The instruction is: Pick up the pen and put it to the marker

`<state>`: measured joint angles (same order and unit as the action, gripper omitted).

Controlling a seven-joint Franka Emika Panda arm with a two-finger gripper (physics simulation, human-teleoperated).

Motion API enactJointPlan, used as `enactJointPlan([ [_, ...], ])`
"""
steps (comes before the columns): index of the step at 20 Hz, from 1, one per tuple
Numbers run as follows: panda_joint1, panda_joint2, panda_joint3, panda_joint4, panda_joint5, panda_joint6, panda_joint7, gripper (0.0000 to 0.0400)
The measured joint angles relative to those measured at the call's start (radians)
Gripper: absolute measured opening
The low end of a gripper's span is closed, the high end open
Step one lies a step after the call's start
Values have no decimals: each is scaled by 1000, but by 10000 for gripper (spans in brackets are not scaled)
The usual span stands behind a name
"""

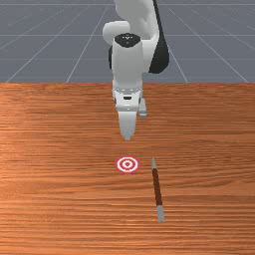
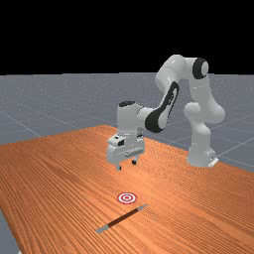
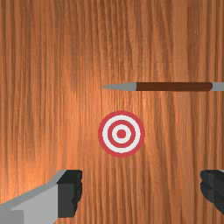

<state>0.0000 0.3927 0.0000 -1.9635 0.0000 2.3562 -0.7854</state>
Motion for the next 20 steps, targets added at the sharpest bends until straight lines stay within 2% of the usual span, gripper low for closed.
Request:
enactJointPlan([
  [1, 0, 0, 0, 0, 0, 0, 0, 243],
  [2, 0, 0, 0, 0, 0, 0, 0, 148],
  [3, 0, 0, 0, 0, 0, 0, 0, 90],
  [5, 0, 0, 0, 0, 0, 0, 0, 33],
  [6, -31, -2, 28, 2, 72, -13, -63, 20],
  [9, -8, -5, 14, 1, 30, -7, -17, 5],
  [11, -7, -7, 14, 2, 30, -10, -17, 2],
  [13, -22, -9, 29, -1, 68, -11, -49, 1],
  [14, -19, -15, 26, -10, 59, -7, -41, 0],
  [15, -4, -38, 12, -56, 24, 53, -10, 0],
  [16, -2, -42, 9, -54, 24, 14, 6, 0],
  [17, -4, -69, 12, -101, 24, 52, -9, 0],
  [18, 24, -62, -4, -83, -32, 21, 61, 0],
  [19, 46, -59, -5, -78, -53, 15, 104, 0],
  [20, 49, -59, 16, -79, 8, 25, 133, 0],
])
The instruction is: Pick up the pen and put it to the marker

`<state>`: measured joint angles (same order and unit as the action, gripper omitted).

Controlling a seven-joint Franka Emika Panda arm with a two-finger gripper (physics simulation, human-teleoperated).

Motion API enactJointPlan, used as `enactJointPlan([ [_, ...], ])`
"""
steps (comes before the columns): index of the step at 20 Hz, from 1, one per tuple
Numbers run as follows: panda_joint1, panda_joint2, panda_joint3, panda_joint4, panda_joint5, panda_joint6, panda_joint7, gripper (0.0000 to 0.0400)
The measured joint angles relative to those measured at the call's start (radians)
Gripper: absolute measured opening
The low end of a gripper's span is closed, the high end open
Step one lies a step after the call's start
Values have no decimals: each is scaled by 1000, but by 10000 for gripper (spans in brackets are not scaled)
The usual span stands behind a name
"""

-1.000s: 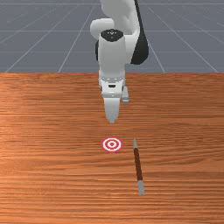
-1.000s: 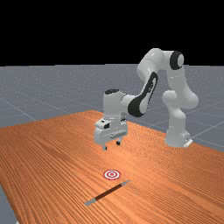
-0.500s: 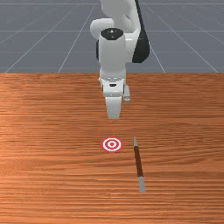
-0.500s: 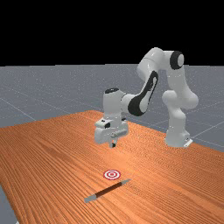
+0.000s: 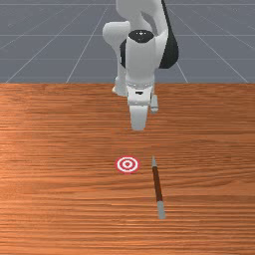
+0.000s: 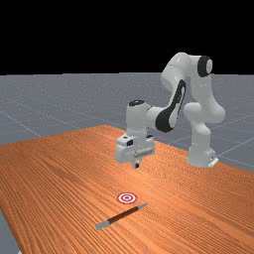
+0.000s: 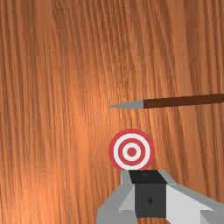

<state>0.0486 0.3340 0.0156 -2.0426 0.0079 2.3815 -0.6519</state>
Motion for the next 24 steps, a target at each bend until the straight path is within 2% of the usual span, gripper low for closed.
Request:
enactJointPlan([
  [2, 39, 8, 13, 12, -7, -4, 60, 0],
  [3, 45, 27, 29, 51, -6, -61, 25, 0],
  [4, 56, 30, 33, 56, -8, -63, 37, 0],
  [5, 64, 31, 36, 56, -9, -60, 46, 0],
  [6, 58, 11, 46, 16, 13, -10, 26, 0],
  [12, 110, 5, 42, 8, -13, -8, 164, 0],
  [17, 197, 52, 55, 82, -25, -32, 353, 0],
  [22, 266, 104, 76, 164, -41, -62, 431, 0],
  [23, 261, 127, 94, 209, -32, -119, 375, 0],
  [24, 269, 127, 94, 206, -37, -108, 384, 0],
])
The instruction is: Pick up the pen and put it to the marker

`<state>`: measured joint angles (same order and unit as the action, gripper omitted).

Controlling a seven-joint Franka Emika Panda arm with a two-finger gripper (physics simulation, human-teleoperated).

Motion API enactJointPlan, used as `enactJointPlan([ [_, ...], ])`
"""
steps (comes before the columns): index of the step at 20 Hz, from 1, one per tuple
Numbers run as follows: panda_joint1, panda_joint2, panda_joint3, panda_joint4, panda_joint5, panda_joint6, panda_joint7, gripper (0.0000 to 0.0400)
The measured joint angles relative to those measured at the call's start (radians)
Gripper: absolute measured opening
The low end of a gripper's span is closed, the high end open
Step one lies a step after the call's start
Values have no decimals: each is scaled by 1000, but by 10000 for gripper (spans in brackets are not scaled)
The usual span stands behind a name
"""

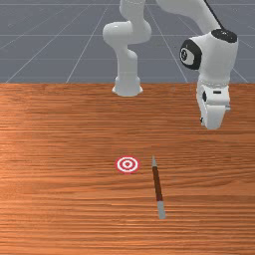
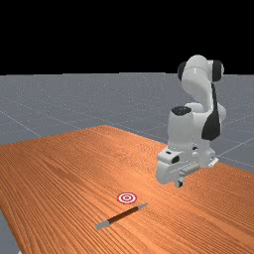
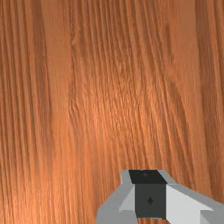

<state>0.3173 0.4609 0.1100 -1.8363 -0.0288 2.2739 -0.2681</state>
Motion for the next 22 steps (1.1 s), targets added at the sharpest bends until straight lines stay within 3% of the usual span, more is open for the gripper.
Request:
enactJointPlan([
  [2, 6, 32, 3, 56, 1, -33, -1, 0],
  [4, 1, 154, 0, 270, 2, -146, -26, 0],
  [5, 1, 277, -3, 491, 1, -258, -41, 0],
  [6, -4, 226, -13, 381, -12, -148, -33, 0],
  [7, -4, 369, -18, 636, -13, -263, -52, 0],
  [11, -7, 371, -19, 635, -14, -263, -52, 0],
  [12, -3, 493, -22, 857, -14, -363, -63, 0],
  [14, -4, 494, -23, 857, -14, -363, -63, 0],
  [17, -4, 666, -15, 1169, -1, -498, -85, 0],
  [22, 2, 661, -26, 1153, -14, -498, -76, 0],
])
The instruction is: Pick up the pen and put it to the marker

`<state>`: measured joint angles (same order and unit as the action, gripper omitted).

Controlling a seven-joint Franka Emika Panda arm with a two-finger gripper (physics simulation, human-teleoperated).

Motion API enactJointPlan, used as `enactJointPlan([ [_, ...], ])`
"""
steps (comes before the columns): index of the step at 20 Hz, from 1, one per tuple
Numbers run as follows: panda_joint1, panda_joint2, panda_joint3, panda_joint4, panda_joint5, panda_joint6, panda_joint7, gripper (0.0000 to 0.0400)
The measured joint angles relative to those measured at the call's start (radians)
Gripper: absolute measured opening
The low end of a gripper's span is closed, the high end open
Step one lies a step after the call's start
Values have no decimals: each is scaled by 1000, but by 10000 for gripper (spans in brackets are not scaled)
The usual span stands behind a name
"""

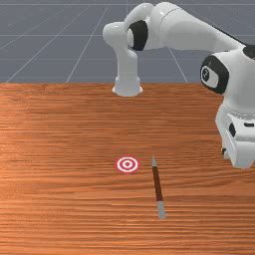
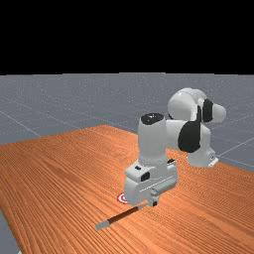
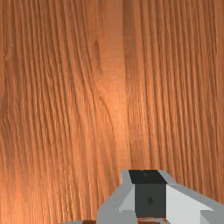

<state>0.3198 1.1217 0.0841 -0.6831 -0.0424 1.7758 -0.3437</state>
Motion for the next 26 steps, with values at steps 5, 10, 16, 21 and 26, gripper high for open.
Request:
enactJointPlan([
  [5, 9, 29, -11, 56, -11, -29, 6, 0],
  [10, 4, 51, -9, -31, -1, 97, 39, 0],
  [16, 8, 203, -8, 86, -4, 111, 8, 0],
  [21, -4, 182, -8, 29, -4, 140, -1, 0],
  [26, -42, 142, -8, -40, -1, 154, -41, 0],
])
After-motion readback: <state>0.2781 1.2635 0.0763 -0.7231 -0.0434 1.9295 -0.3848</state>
